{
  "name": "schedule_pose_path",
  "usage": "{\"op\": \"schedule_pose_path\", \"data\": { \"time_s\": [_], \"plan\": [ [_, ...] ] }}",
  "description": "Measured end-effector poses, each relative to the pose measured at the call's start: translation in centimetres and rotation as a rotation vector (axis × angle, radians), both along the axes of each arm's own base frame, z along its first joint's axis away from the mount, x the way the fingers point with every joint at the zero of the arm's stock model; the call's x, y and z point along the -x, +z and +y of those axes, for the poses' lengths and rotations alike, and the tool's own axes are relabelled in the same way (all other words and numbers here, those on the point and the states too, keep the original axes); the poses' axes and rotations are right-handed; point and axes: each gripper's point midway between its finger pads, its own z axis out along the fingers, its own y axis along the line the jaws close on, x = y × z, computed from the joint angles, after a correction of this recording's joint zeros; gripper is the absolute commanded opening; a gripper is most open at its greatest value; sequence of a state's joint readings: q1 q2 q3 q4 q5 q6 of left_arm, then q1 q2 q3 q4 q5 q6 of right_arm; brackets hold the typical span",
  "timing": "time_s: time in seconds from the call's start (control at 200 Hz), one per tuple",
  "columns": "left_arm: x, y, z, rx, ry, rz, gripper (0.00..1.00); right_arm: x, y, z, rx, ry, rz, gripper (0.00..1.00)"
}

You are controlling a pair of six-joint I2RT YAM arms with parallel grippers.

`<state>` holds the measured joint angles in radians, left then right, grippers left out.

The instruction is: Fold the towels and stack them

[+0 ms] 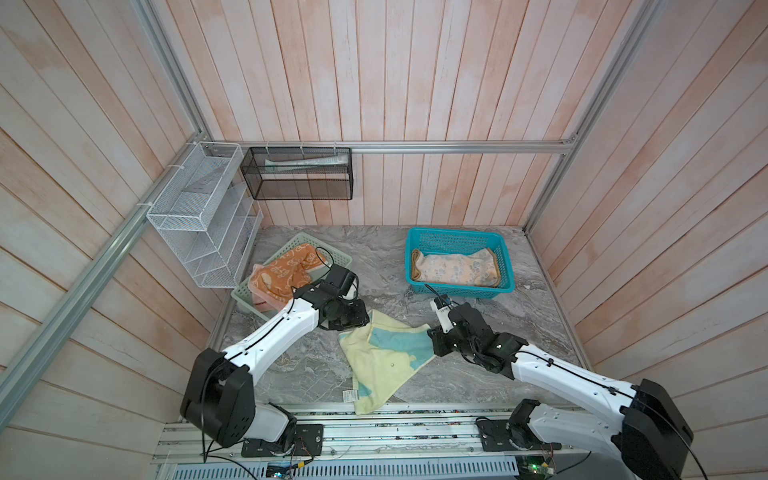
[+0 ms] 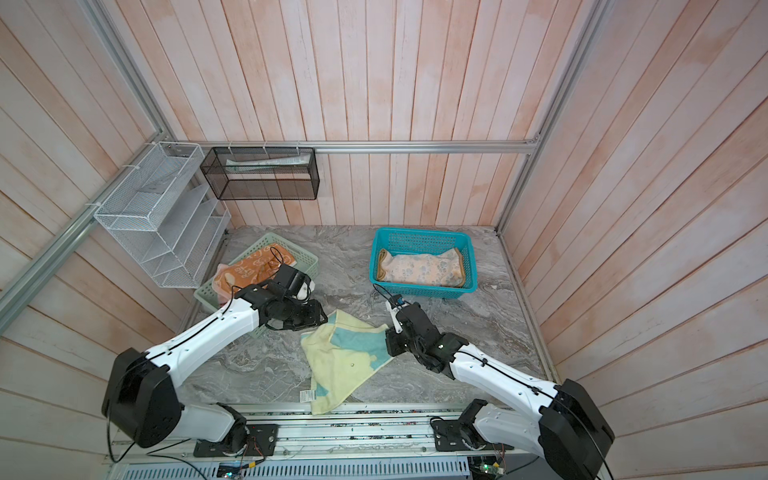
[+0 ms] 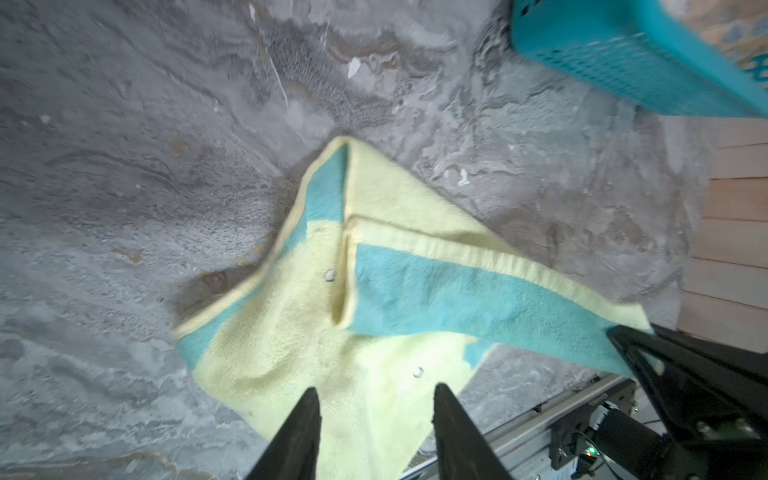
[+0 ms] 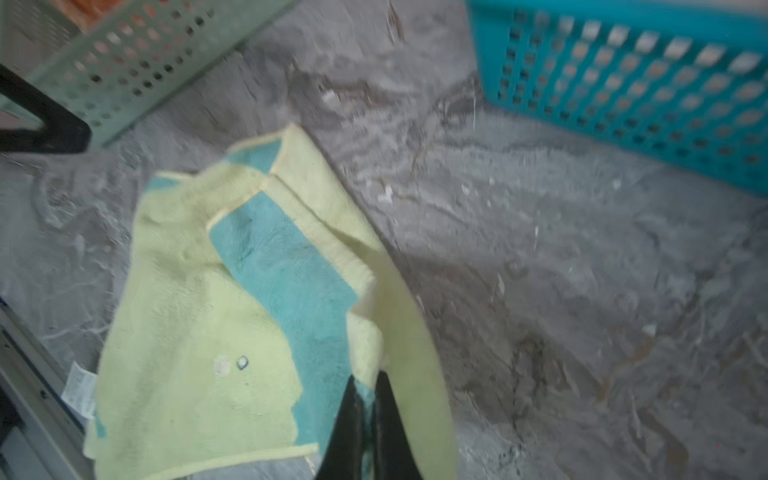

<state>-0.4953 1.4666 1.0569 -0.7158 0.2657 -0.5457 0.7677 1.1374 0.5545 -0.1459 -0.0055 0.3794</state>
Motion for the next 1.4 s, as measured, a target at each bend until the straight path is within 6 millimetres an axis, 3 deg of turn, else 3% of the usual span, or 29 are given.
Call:
{"op": "schedule_pose_path", "data": {
  "time_s": [0.085,0.325,0.415,0.625,0.915,1.105,1.225,1.38,1.4],
  "plan": [
    [-0.9,0.0,-0.4,0.020,0.000,-0.039,0.48,0.3,-1.4,-0.2,0.007,-0.011,0.033,0.00],
    [-3.1,0.6,-2.3,0.101,-0.081,-0.190,0.47,-0.6,-0.9,0.7,-0.032,-0.009,0.003,0.00],
    [-3.8,-0.6,-3.4,0.115,-0.126,-0.199,0.46,-0.7,-1.0,0.8,-0.031,-0.009,0.004,0.00],
    [-3.6,-5.6,-4.1,0.076,-0.155,-0.102,0.45,-0.6,-1.7,0.8,-0.016,-0.002,0.017,0.00],
    [-3.5,-5.6,-5.1,0.096,-0.187,-0.114,0.41,-0.9,-2.2,1.1,-0.007,0.005,0.032,0.00],
    [-3.7,-7.3,-5.1,0.076,-0.191,-0.094,0.43,-1.0,-2.3,1.4,-0.002,0.019,0.036,0.00],
    [-3.6,-8.7,-5.3,0.070,-0.200,-0.073,0.34,-1.0,-2.4,1.5,-0.001,0.024,0.038,0.00],
    [-3.6,-9.0,-6.0,0.077,-0.218,-0.076,0.01,-1.1,-2.4,1.6,0.001,0.028,0.039,0.00],
    [-3.6,-9.0,-6.0,0.078,-0.211,-0.072,0.00,-1.1,-2.4,1.6,0.001,0.028,0.039,0.00]
  ]
}}
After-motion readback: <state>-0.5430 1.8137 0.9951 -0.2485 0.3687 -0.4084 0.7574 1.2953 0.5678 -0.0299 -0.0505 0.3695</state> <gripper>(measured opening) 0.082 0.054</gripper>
